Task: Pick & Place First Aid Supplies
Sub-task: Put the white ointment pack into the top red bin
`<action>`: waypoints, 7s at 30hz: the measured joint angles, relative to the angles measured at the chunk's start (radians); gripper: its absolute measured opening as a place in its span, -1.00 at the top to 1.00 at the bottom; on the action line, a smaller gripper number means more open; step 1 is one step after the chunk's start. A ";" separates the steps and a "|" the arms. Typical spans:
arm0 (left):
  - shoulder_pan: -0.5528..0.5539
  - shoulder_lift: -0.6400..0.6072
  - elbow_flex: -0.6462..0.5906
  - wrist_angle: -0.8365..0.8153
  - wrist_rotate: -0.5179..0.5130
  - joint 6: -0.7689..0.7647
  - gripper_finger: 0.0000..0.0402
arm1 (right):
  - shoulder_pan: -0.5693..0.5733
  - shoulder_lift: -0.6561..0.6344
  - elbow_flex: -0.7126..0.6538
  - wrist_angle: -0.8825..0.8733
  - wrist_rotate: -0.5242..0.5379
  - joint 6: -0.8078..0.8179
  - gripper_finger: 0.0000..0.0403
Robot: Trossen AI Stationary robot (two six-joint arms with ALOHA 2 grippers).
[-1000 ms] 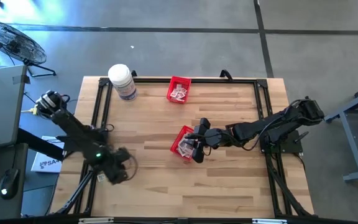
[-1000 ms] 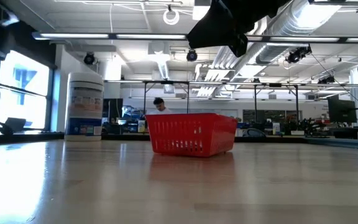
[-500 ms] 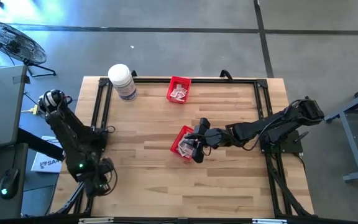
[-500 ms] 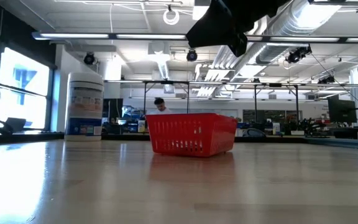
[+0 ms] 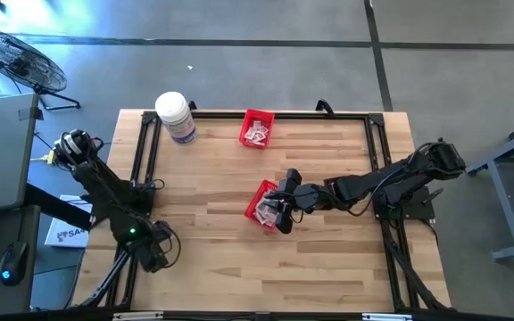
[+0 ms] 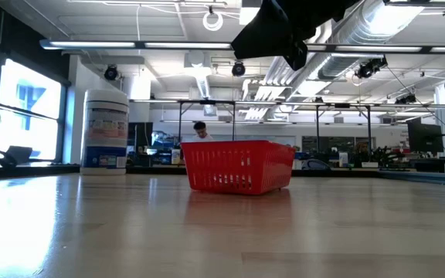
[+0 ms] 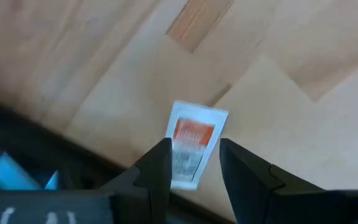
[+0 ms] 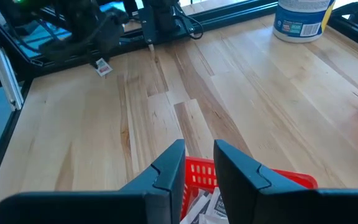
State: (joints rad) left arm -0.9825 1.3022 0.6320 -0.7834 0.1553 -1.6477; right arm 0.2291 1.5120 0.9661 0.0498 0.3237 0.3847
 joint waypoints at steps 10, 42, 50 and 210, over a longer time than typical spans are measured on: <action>0.095 0.092 -0.024 0.073 0.026 0.168 0.35 | 0.000 0.000 0.000 0.000 0.002 0.000 0.61; 0.262 0.097 0.096 0.044 -0.143 0.597 0.35 | 0.000 0.000 0.001 0.002 0.002 0.000 0.61; 0.151 0.088 0.135 -0.049 -0.048 0.491 0.35 | 0.000 0.000 0.001 0.001 0.002 0.000 0.61; 0.081 -0.082 -0.072 0.209 -0.632 -0.008 1.00 | 0.000 0.000 0.001 0.030 0.002 0.000 0.61</action>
State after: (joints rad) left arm -0.9011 1.2202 0.5598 -0.5748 -0.4767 -1.6556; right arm 0.2290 1.5120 0.9668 0.0799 0.3256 0.3847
